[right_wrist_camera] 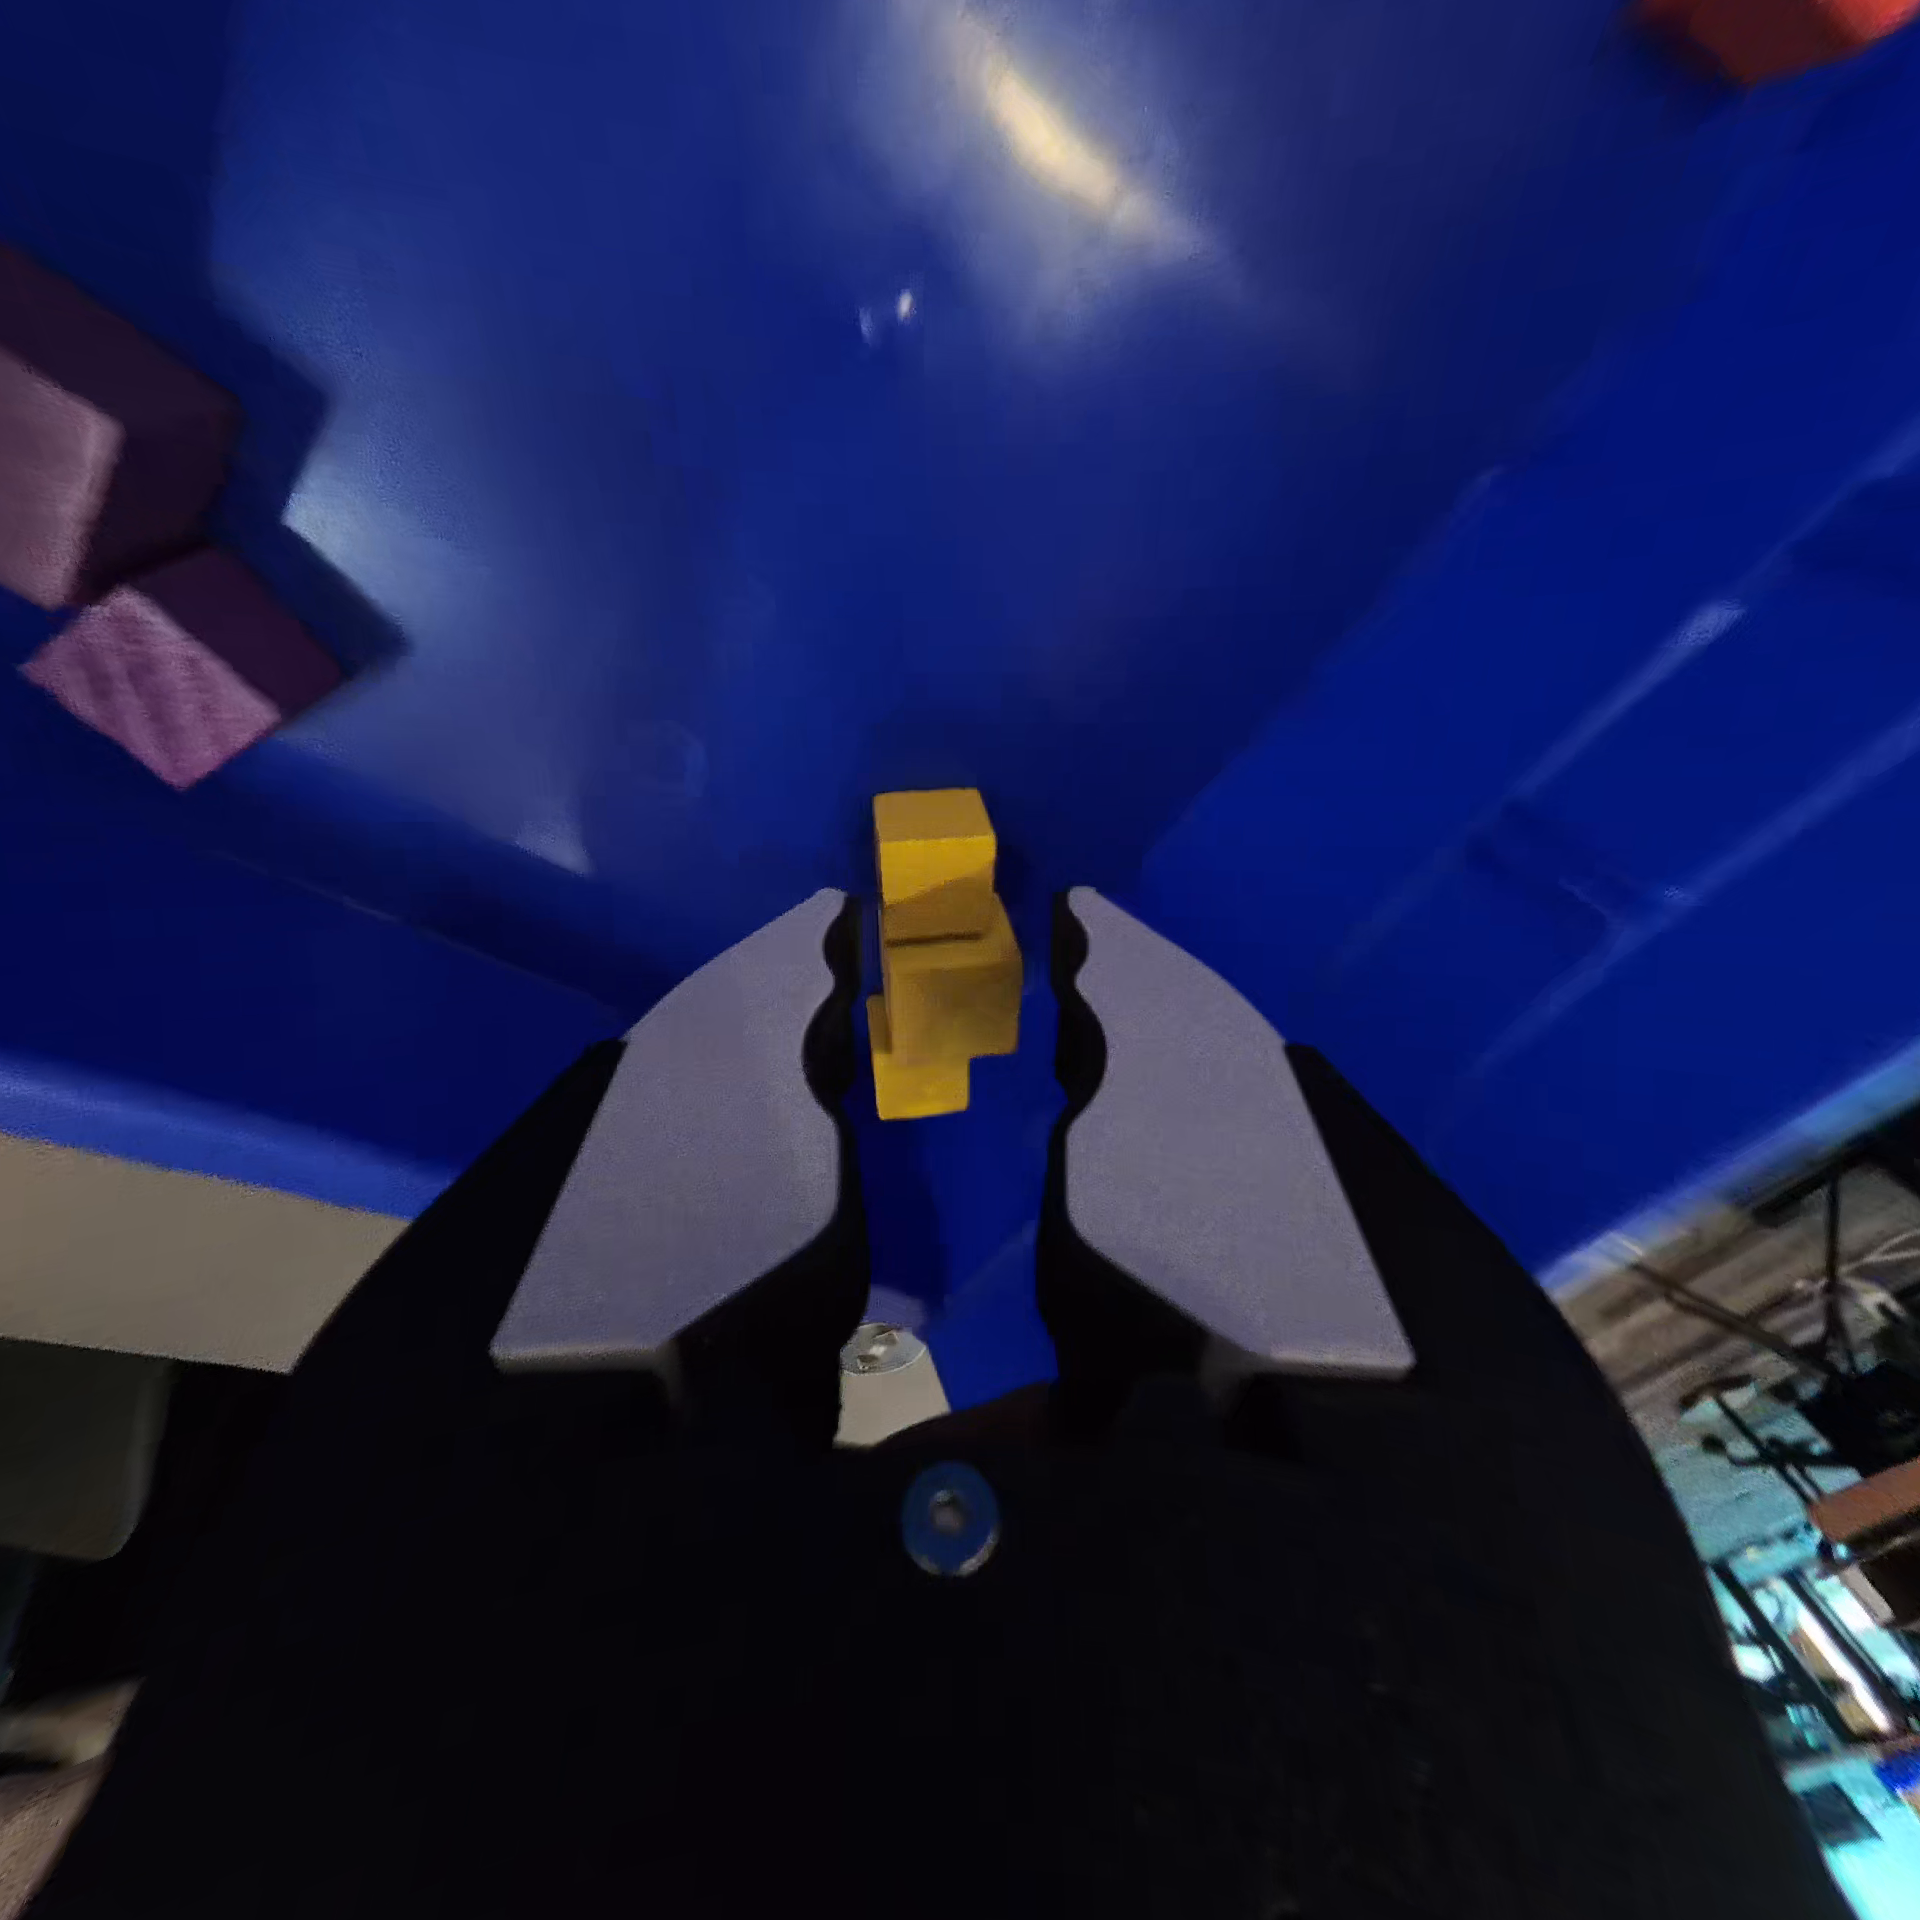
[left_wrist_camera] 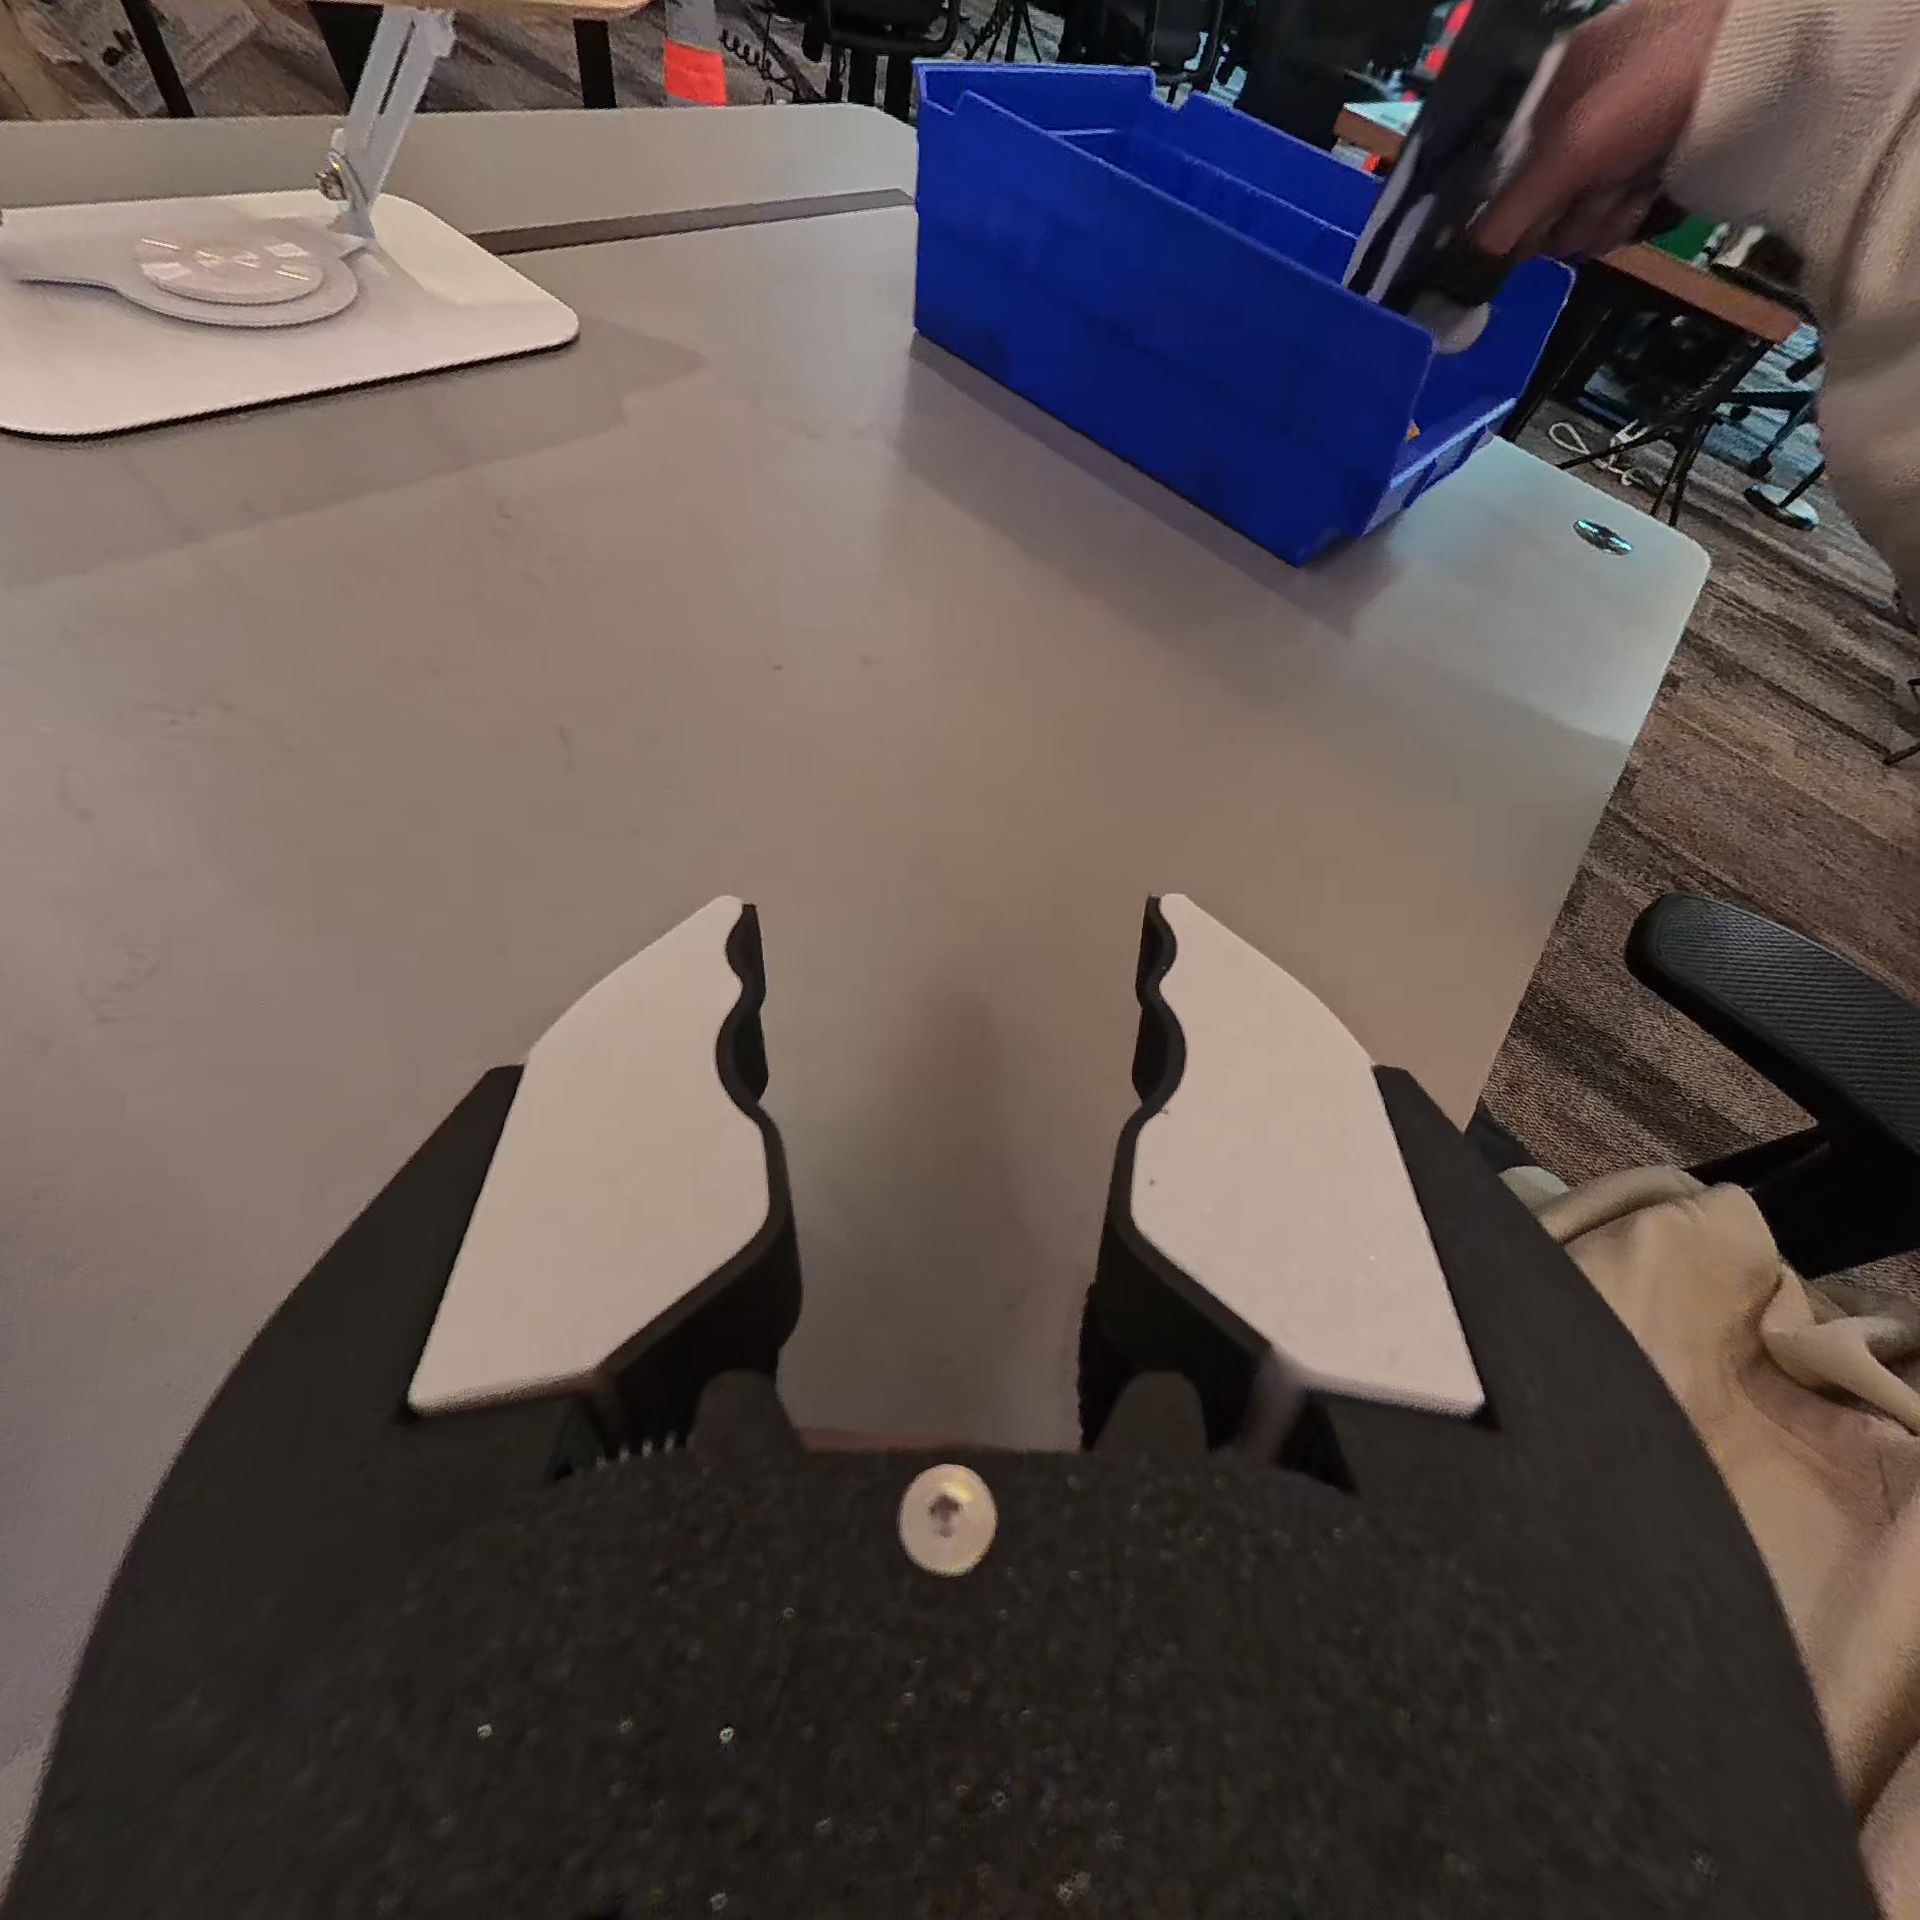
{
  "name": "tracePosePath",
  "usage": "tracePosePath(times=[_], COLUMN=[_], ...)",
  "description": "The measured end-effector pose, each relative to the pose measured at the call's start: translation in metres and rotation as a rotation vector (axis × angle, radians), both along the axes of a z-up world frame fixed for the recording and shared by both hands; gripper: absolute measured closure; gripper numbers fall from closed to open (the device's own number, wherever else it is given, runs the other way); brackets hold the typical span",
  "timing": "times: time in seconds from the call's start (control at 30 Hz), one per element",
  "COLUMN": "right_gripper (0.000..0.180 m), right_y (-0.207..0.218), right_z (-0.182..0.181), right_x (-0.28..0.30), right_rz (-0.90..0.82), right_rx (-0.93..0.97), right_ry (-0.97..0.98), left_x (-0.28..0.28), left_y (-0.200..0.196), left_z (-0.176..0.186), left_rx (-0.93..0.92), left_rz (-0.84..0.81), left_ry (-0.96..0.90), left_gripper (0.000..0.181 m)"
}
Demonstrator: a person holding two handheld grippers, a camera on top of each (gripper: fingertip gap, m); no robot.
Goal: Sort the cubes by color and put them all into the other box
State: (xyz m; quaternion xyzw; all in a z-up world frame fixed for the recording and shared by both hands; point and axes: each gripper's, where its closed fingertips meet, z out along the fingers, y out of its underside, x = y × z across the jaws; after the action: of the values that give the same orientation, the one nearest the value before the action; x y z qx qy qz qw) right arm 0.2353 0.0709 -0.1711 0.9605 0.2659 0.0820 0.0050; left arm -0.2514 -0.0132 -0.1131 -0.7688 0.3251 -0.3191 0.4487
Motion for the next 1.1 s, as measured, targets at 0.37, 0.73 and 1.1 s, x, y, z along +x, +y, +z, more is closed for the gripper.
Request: tracePosePath(times=[0.37,0.73,1.1], right_gripper=[0.145,0.148,0.149], right_y=[-0.042,-0.081,-0.078], right_z=[0.147,0.081,0.077], right_x=[-0.272,-0.344,-0.342], right_rz=[0.056,0.092,0.093], right_rx=[1.152,1.084,1.024], right_ry=[1.064,1.075,1.092], left_x=[-0.023,-0.044,-0.144], left_y=[0.025,0.022,0.041], left_z=[0.009,0.011,0.077], left_rx=[0.047,0.081,0.112], left_rz=[0.181,0.265,0.438], left_ry=[-0.039,-0.01,0.053], left_gripper=[0.113,0.113,0.117])
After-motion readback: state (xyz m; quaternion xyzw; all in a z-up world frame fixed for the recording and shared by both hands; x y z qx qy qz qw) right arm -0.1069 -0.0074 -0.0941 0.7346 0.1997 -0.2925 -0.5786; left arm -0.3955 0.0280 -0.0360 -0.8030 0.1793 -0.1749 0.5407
